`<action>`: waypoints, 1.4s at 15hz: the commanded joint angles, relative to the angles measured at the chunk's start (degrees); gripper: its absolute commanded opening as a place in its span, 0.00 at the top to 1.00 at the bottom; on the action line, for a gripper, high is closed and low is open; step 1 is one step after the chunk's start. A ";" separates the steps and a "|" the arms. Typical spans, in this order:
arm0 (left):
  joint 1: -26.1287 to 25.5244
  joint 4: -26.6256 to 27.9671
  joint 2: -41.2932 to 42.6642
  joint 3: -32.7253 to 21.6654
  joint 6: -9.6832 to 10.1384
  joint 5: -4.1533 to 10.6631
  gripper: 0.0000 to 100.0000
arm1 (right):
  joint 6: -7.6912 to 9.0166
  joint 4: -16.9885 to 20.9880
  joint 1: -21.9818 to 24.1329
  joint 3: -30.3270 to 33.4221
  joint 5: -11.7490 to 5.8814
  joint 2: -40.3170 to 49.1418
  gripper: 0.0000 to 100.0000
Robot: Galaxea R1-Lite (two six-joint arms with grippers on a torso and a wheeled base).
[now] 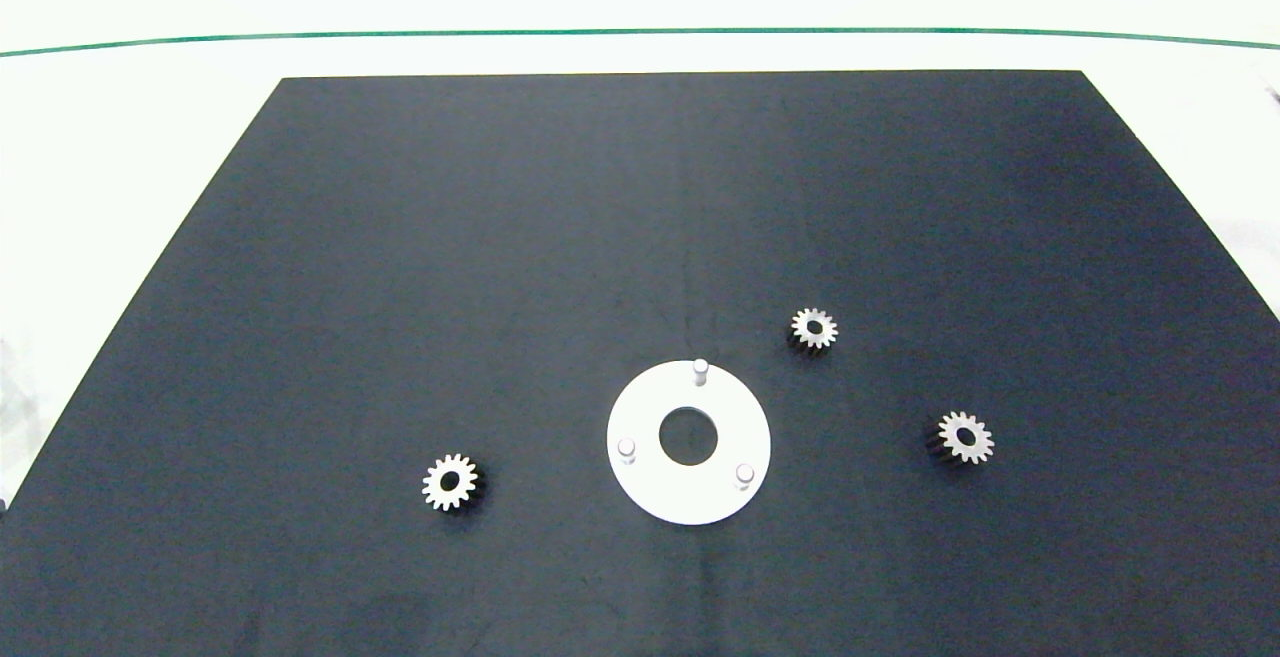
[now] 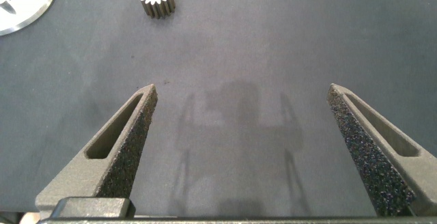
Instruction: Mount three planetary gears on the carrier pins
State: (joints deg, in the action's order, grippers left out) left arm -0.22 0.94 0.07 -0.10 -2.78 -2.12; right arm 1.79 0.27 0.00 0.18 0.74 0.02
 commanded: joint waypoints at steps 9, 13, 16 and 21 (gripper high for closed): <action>-0.84 5.83 -5.96 -6.41 -0.82 -0.78 0.00 | 0.41 3.77 0.00 3.16 -0.57 -1.43 0.00; 0.04 16.46 -23.54 -27.68 -8.65 0.80 0.00 | 0.23 8.61 -2.29 17.13 0.14 -15.23 0.00; 4.70 22.88 -39.27 -42.79 -13.66 1.95 0.00 | 0.58 8.87 -4.57 24.16 0.31 -26.04 0.00; 4.88 31.93 -60.81 -62.66 -11.37 2.12 0.00 | 4.89 14.41 -9.76 35.59 0.31 -41.95 0.00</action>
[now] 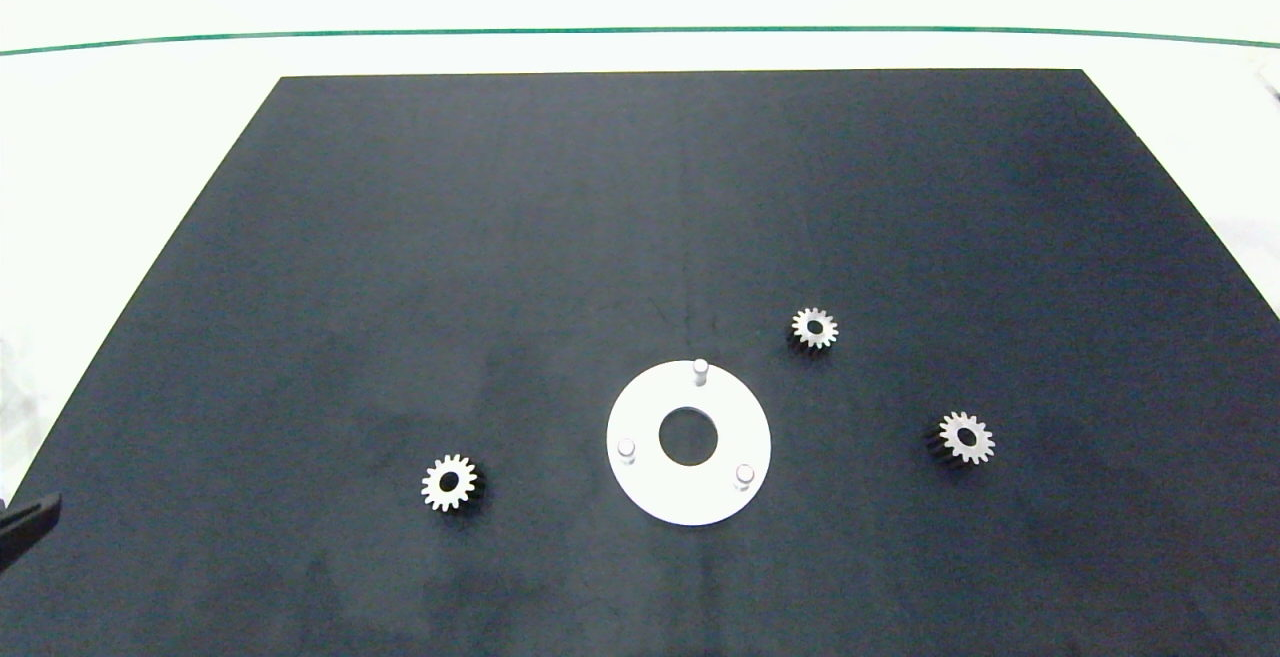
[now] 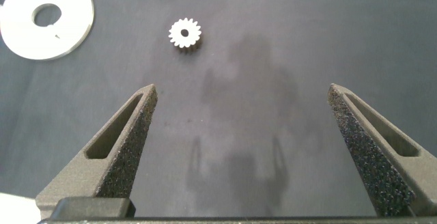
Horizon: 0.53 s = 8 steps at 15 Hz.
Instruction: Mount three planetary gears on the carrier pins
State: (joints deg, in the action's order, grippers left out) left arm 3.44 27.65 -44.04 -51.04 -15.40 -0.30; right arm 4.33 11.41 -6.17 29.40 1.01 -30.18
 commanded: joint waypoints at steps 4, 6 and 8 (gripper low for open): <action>1.75 6.54 -19.94 -13.56 1.69 4.26 0.00 | 4.02 5.03 -10.09 12.96 -0.31 -24.84 0.00; 1.75 6.63 -19.94 -13.73 1.69 4.26 0.00 | 4.11 5.11 -13.69 17.35 -0.48 -31.43 0.00; 1.75 6.63 -19.94 -13.91 1.69 4.35 0.00 | 5.69 5.20 -15.28 21.05 -0.57 -36.61 0.00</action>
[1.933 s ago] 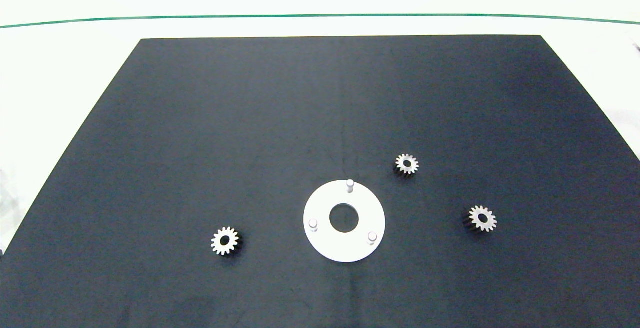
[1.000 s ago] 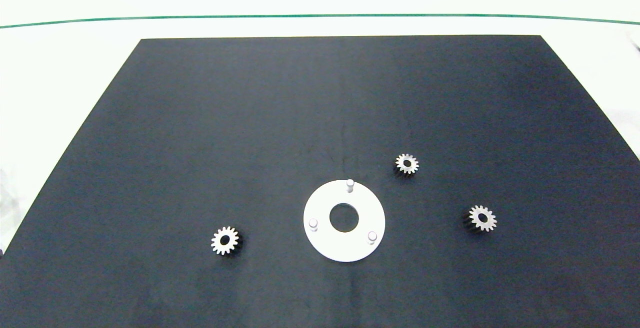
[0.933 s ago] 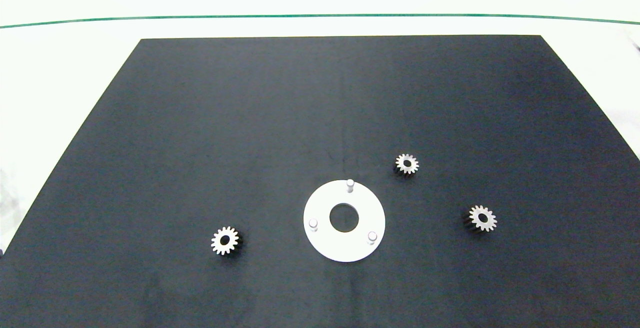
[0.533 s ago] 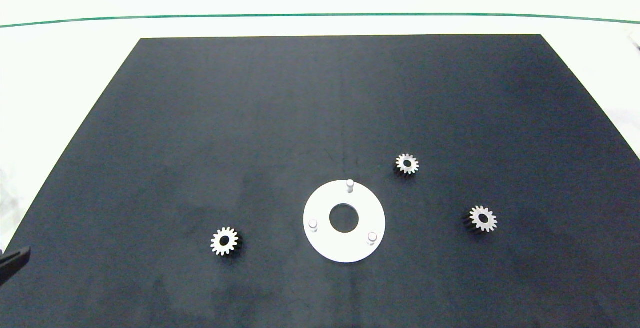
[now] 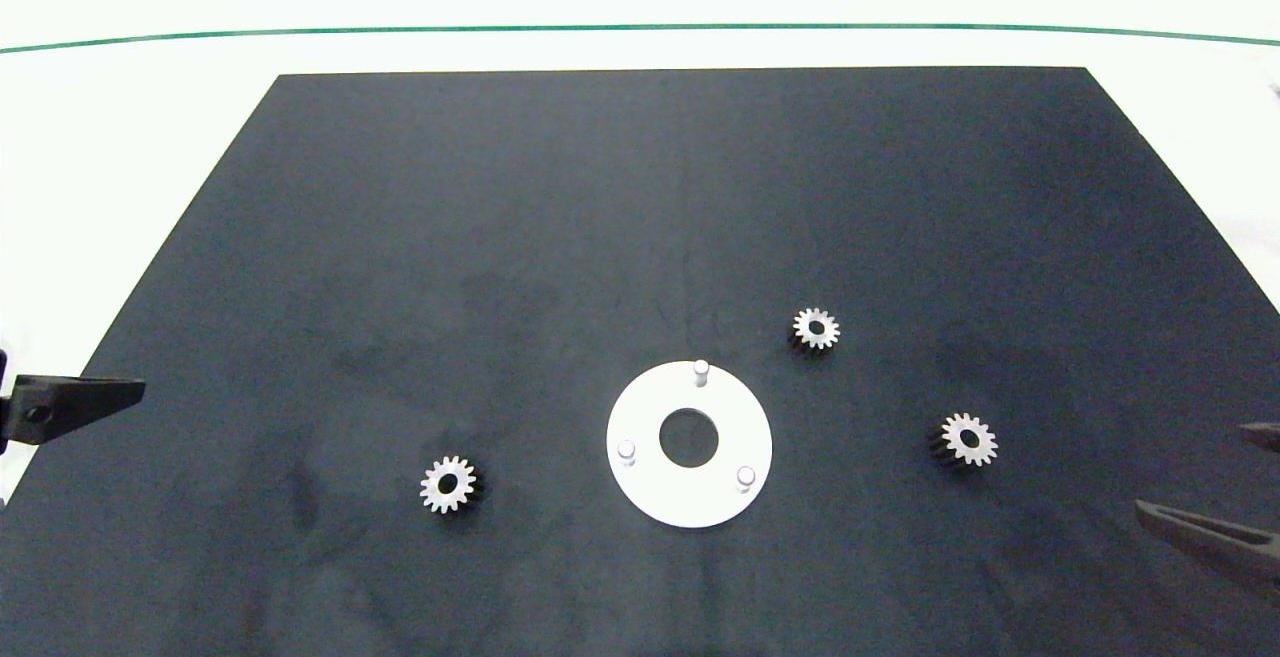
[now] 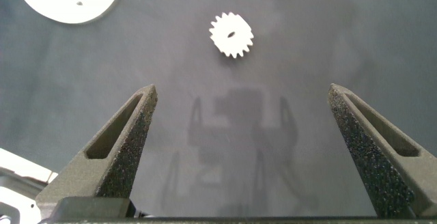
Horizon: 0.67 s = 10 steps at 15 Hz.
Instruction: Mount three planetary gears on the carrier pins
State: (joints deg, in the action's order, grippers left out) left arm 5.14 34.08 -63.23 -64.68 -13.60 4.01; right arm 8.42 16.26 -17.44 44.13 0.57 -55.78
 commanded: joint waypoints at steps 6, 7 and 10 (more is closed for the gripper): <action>-0.31 1.34 -0.49 -0.18 -0.19 0.03 0.00 | 7.05 4.74 -3.74 12.12 -1.28 -19.89 0.00; -0.22 1.34 -0.40 -0.18 -0.19 0.03 0.00 | 7.05 4.83 -3.30 12.82 -1.89 -21.12 0.00; -0.31 1.34 -0.22 -0.18 -0.19 0.03 0.00 | 7.22 4.83 -0.84 13.17 -2.51 -24.02 0.00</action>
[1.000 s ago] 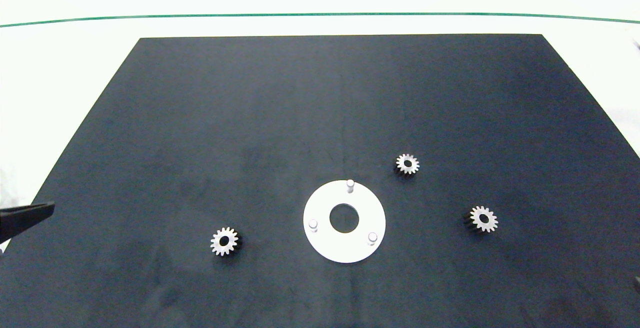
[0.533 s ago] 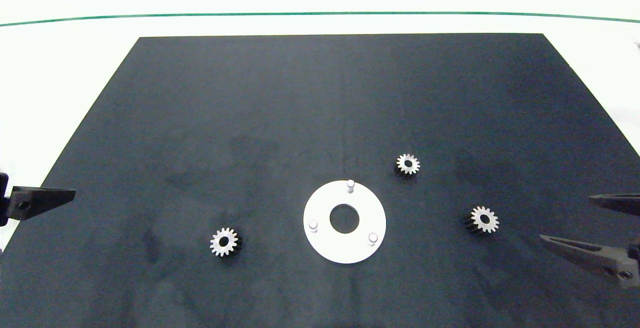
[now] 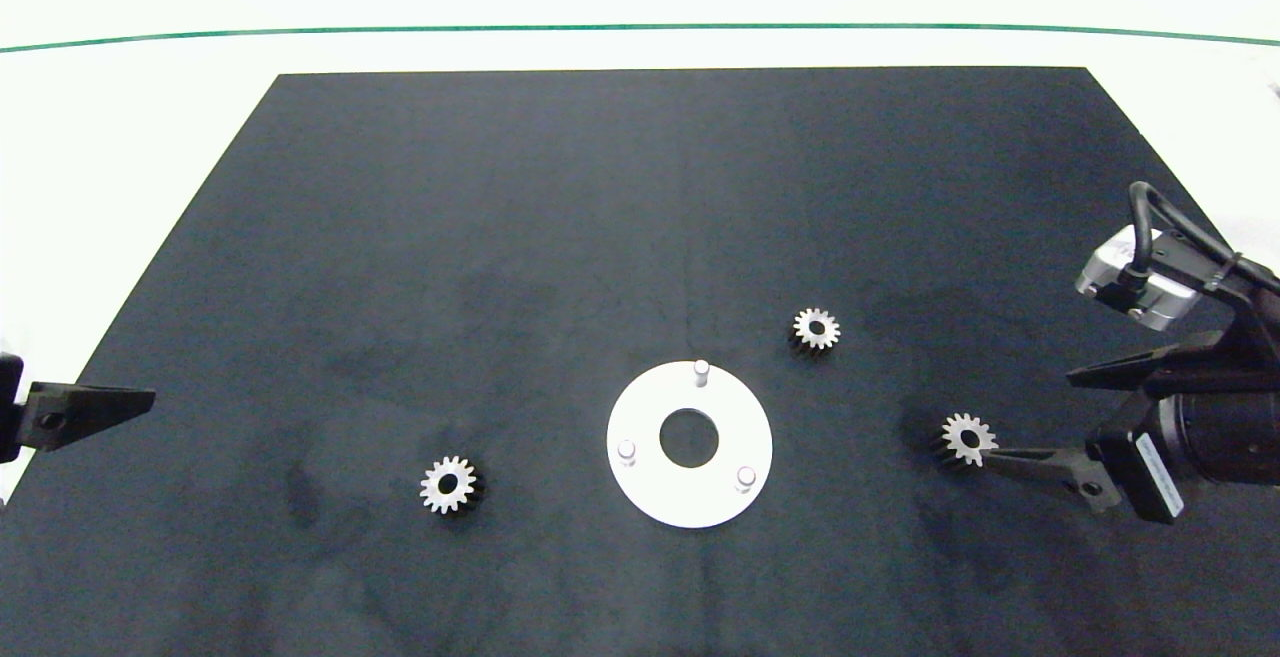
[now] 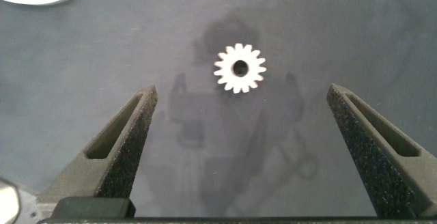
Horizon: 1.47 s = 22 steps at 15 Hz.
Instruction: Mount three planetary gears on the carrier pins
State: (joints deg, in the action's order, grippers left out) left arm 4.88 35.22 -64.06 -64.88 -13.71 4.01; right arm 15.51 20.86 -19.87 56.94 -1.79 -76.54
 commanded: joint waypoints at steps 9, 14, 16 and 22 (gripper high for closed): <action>-0.13 0.29 2.01 0.37 -0.35 0.03 0.00 | 0.05 0.15 1.24 -0.43 -1.20 -6.07 0.00; -0.83 0.99 2.54 0.37 -0.52 0.03 0.00 | -0.21 -0.64 1.33 -0.16 -1.02 -10.12 0.00; -0.83 0.99 2.89 0.37 -0.52 0.03 0.00 | -0.21 -1.52 1.33 0.01 -1.11 -10.55 0.00; -1.45 1.70 3.77 0.37 -0.61 0.03 0.00 | -0.21 -1.79 1.50 0.01 -1.20 -11.43 0.04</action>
State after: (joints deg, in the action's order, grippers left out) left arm 3.52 36.71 -60.77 -64.50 -14.21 4.01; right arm 15.18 18.96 -18.36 56.94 -2.95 -87.92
